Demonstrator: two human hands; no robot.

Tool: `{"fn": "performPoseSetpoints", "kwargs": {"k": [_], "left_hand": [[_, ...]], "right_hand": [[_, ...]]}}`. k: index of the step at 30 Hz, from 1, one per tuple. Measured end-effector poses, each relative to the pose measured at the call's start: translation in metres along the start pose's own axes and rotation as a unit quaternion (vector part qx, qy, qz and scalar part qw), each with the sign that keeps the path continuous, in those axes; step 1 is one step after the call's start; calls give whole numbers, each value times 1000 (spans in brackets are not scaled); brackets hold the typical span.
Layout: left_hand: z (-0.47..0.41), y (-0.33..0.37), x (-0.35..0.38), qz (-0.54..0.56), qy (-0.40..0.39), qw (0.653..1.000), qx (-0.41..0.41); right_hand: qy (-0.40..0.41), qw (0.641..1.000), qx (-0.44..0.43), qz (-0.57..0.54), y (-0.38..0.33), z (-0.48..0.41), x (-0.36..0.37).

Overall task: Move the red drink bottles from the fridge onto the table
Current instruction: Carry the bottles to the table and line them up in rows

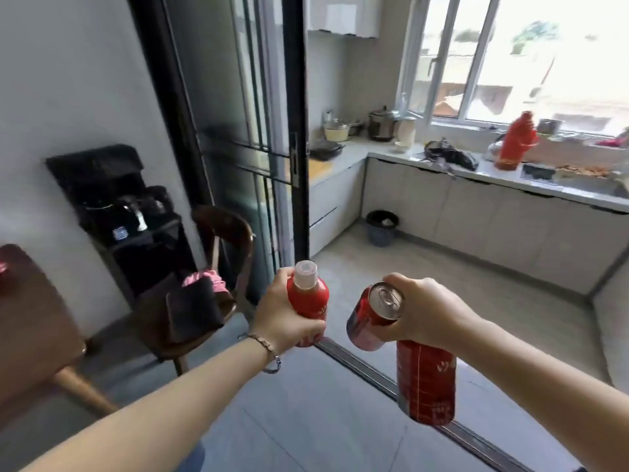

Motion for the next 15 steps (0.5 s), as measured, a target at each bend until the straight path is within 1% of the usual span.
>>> {"fn": "performPoseSetpoints", "kwargs": {"k": [3,6,10,15], "left_hand": [[6,-48,-63,-22,76,995,-61],[25,-85,-120,-66,160,979,-110],[66,-126,-189,-109,304,929,-181],[122,-162,-266,-112,413,862,-270]], "right_hand": [[-43,996,-78,0,-71,-46,31],[-74,983,-163,32,-143,-79,59],[-94,962,-253,50,-236,-109,95],[-113,926,-356,61,-349,-111,139]]}}
Point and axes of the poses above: each hand's wrist, its own z-axis away from the middle knuckle, its own x-axis out of the palm, y = z × x, the point moved 5 cm from there along -z, towards the middle knuckle, and after that the axes turned 9 degrees about x, right-handed, at the moved point
